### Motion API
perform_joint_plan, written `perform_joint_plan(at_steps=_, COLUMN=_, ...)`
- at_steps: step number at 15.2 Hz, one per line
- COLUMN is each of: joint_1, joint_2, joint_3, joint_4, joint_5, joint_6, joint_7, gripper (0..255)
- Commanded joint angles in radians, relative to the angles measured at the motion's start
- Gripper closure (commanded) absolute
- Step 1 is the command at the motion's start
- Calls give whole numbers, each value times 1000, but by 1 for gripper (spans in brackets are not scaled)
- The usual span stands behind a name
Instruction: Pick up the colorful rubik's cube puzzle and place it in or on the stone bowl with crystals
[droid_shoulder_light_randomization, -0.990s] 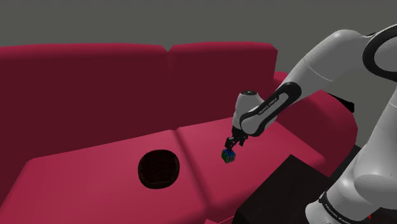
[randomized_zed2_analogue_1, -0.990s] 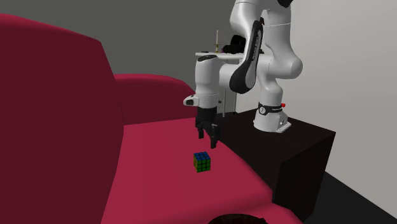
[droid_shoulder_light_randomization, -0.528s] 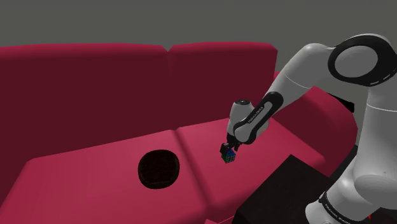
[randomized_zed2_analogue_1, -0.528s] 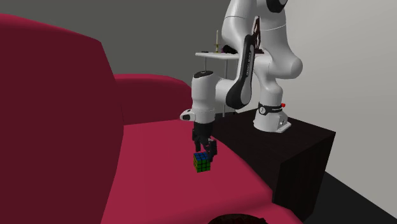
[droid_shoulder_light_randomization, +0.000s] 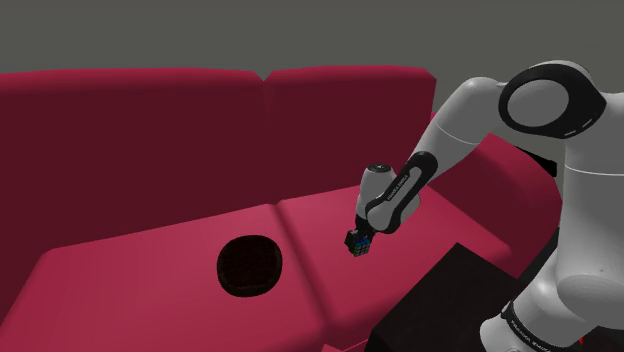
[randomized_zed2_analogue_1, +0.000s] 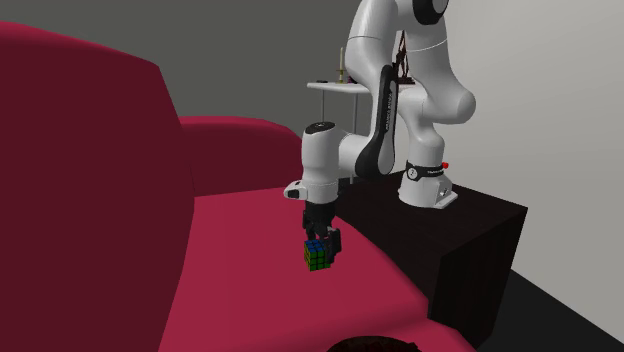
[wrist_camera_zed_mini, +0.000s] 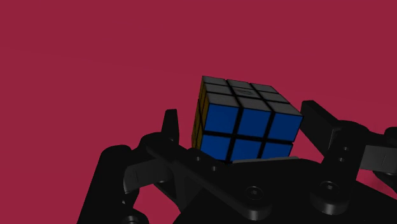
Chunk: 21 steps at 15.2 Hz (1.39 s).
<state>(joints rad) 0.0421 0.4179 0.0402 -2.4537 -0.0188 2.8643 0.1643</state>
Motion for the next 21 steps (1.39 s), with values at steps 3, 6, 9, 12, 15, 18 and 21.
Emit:
perform_joint_plan(at_steps=3, joint_1=0, joint_2=0, joint_3=0, joint_4=0, joint_5=0, joint_6=0, joint_7=0, gripper=0)
perform_joint_plan(at_steps=6, joint_1=0, joint_2=0, joint_3=0, joint_4=0, joint_5=0, joint_6=0, joint_7=0, gripper=255)
perform_joint_plan(at_steps=9, joint_1=0, joint_2=0, joint_3=0, joint_4=0, joint_5=0, joint_6=0, joint_7=0, gripper=255)
perform_joint_plan(at_steps=12, joint_1=0, joint_2=0, joint_3=0, joint_4=0, joint_5=0, joint_6=1, joint_7=0, gripper=255)
perform_joint_plan(at_steps=15, joint_1=-2, joint_2=-31, joint_3=2, joint_4=-8, joint_5=2, joint_6=-22, joint_7=-1, gripper=255)
perform_joint_plan(at_steps=18, joint_1=-5, joint_2=-77, joint_3=6, joint_4=-18, joint_5=6, joint_6=-59, joint_7=-4, gripper=255)
perform_joint_plan(at_steps=21, joint_1=-7, joint_2=-122, joint_3=10, joint_4=-26, joint_5=10, joint_6=-96, joint_7=-6, gripper=255)
